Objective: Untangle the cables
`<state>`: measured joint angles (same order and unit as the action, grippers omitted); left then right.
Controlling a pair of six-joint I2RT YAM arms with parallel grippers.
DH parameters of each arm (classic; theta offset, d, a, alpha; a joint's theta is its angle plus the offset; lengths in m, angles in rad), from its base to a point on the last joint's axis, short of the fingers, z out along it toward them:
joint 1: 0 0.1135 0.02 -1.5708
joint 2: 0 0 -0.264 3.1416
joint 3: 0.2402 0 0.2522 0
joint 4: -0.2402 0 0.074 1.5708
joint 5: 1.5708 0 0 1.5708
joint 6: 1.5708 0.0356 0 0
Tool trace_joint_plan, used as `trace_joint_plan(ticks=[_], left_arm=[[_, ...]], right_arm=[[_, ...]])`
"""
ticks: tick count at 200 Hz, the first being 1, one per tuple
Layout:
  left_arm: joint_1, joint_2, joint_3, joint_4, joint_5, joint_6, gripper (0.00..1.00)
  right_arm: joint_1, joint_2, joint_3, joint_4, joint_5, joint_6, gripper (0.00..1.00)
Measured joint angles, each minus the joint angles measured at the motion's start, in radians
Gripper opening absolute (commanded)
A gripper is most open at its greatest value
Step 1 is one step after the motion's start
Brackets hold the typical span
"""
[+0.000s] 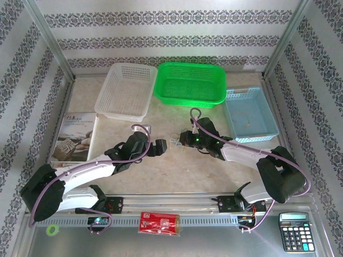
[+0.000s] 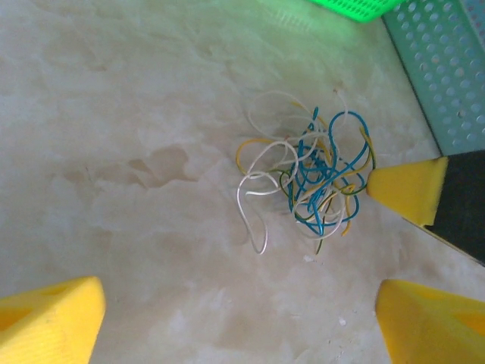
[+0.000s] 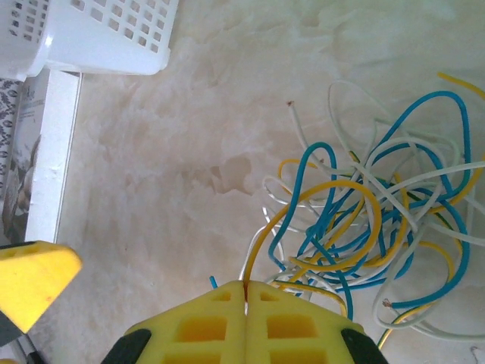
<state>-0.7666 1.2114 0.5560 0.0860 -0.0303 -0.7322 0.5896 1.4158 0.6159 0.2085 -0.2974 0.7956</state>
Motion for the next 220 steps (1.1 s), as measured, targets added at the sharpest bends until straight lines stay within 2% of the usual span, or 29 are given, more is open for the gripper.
trace_joint_plan(ticks=[96,126,152,185,220], left_arm=[[0.0,0.275,0.229,-0.066,0.061,0.098,0.66],[0.0,0.365,0.291,-0.09,0.09,0.131,0.54],[0.0,0.405,0.315,-0.098,0.107,0.152,0.45],[-0.002,0.436,0.33,-0.101,0.118,0.158,0.44],[-0.011,0.478,0.364,-0.102,0.129,0.161,0.34]], right_arm=[[-0.091,-0.016,-0.078,-0.003,0.031,0.014,0.0],[-0.09,-0.016,-0.082,-0.002,0.031,0.014,0.0],[-0.09,-0.016,-0.084,-0.002,0.031,0.014,0.0],[-0.09,-0.016,-0.084,-0.002,0.031,0.014,0.0],[-0.09,-0.016,-0.084,-0.001,0.031,0.014,0.0]])
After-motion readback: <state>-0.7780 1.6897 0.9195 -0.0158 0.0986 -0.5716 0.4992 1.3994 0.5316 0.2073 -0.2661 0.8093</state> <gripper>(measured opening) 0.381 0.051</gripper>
